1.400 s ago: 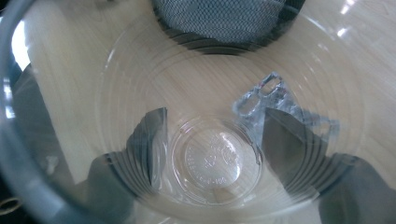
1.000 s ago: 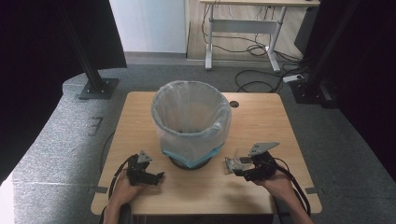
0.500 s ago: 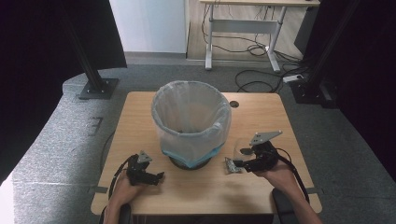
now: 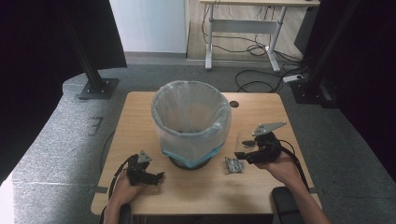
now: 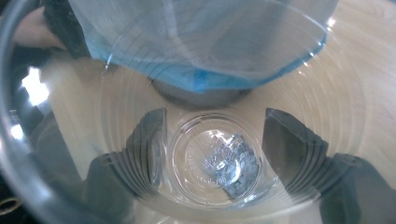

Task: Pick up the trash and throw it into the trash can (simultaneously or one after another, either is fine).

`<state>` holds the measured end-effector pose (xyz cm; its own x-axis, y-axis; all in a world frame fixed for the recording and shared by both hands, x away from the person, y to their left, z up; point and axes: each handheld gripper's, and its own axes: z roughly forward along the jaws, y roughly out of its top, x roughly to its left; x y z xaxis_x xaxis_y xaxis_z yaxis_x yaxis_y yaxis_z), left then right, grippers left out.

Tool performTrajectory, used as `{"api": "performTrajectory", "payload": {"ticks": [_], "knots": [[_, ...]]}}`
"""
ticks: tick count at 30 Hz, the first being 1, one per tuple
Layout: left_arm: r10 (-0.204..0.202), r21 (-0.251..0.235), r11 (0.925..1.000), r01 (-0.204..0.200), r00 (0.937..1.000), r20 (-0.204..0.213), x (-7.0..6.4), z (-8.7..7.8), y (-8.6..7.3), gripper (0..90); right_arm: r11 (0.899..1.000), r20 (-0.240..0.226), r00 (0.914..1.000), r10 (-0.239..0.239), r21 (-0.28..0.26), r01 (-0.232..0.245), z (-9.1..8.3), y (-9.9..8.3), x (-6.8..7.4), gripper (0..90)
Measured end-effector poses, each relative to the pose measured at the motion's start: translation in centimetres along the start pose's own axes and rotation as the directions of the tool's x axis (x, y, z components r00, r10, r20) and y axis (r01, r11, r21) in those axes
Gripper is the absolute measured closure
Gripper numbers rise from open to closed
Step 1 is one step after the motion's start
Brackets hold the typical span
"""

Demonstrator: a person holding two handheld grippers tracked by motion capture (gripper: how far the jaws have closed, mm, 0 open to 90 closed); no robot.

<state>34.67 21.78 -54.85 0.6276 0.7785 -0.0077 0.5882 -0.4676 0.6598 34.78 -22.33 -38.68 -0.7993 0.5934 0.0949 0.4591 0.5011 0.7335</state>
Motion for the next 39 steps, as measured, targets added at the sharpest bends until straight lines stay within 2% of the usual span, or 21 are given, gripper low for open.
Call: {"api": "performTrajectory", "payload": {"ticks": [5, 18, 39], "knots": [[0.000, 0.000, 1.0000, 0.000, 1.0000, 0.000, 0.0, 0.0, 0.0, 0.0, 1.000, 0.016, 0.9998, -0.009, 0.004, 0.009, -0.7, 0.9, -0.1, 40.4], [0.000, 0.000, 1.0000, 0.000, 1.0000, 0.000, 0.0, 0.0, 0.0, 0.0, 1.000, -0.007, 0.9999, 0.007, -0.012, -0.007, -2.3, 3.3, -1.0, 40.3], [0.000, -0.001, 1.0000, 0.000, 1.0000, 0.000, 0.0, 0.0, 0.0, 0.0, 1.000, -0.005, 0.9999, 0.012, -0.025, -0.012, -4.3, 7.9, -1.5, 40.1]]}}
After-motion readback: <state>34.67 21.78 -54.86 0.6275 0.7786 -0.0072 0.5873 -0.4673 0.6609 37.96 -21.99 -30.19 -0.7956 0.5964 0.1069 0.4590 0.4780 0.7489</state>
